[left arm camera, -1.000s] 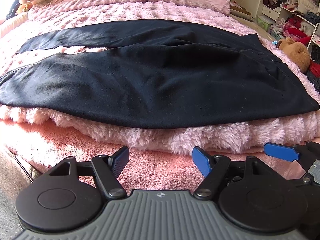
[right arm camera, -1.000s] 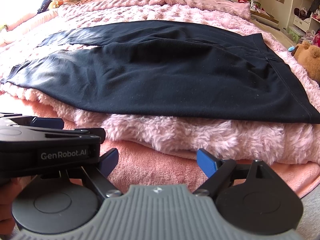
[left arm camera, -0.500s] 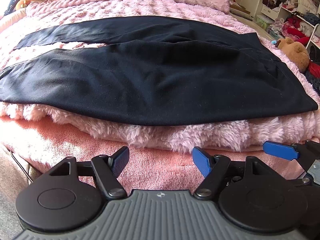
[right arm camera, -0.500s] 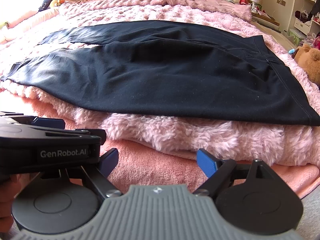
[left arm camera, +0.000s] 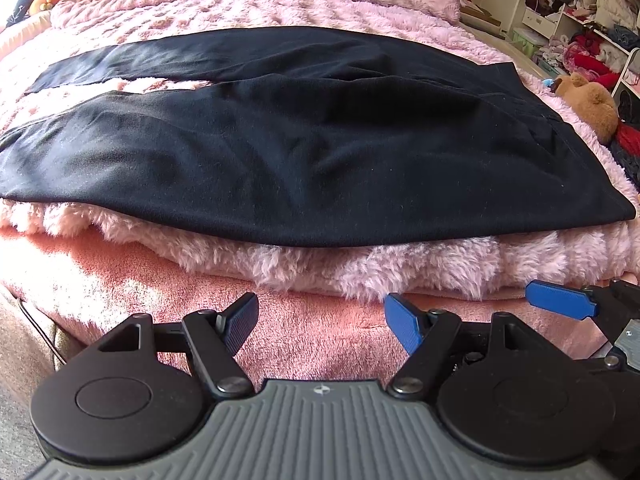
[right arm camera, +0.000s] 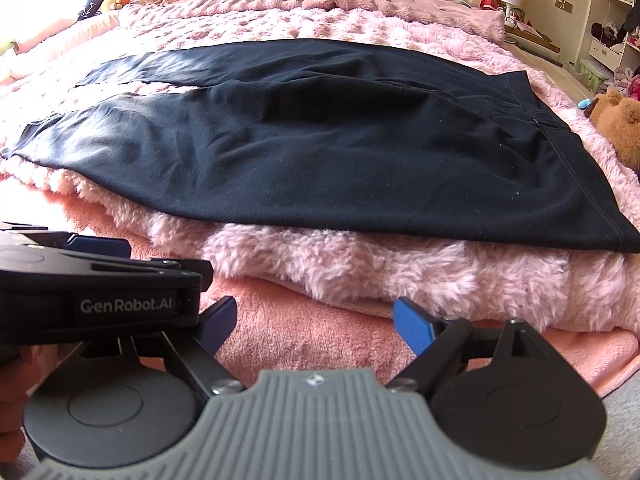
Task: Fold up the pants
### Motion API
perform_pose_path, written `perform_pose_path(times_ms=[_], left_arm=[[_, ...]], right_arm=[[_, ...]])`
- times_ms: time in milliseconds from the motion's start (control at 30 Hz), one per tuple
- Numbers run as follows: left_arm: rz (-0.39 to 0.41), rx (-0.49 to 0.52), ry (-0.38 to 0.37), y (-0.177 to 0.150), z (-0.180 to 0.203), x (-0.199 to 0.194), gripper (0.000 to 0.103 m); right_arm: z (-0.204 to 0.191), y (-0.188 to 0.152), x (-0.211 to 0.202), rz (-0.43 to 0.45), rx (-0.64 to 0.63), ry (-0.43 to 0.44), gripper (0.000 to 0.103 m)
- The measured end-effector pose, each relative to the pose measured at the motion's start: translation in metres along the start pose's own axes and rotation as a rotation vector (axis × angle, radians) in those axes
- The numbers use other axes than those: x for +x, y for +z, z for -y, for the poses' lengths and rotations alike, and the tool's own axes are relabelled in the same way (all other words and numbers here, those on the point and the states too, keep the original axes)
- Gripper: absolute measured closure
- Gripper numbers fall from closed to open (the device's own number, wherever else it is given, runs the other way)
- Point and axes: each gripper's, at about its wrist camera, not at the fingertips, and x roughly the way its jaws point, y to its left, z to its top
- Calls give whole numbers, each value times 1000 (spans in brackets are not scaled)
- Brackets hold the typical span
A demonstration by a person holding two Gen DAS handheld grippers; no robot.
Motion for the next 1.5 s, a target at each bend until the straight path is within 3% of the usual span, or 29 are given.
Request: perform_pose_path(times_ms=[533, 767, 933, 1100, 1233, 1367, 1500], left_arm=[[-4, -14, -22, 1, -3, 0, 19], [116, -56, -54, 7, -16, -19, 19], [176, -189, -114, 16, -38, -24, 19], [145, -339, -170, 20, -60, -14, 19], [110, -441, -206, 20, -75, -1, 19], [98, -469, -218, 21, -80, 8, 19], [84, -478, -228, 20, -79, 18, 19]], right_arm=[[0, 2, -2, 12, -2, 2, 21], [18, 6, -23, 113, 43, 24, 21], [54, 12, -37, 155, 215, 92, 21], [106, 2, -45, 215, 457, 110, 22], [153, -14, -43, 260, 695, 119, 43], [185, -23, -37, 310, 852, 112, 44], [210, -31, -18, 318, 1032, 248, 49]])
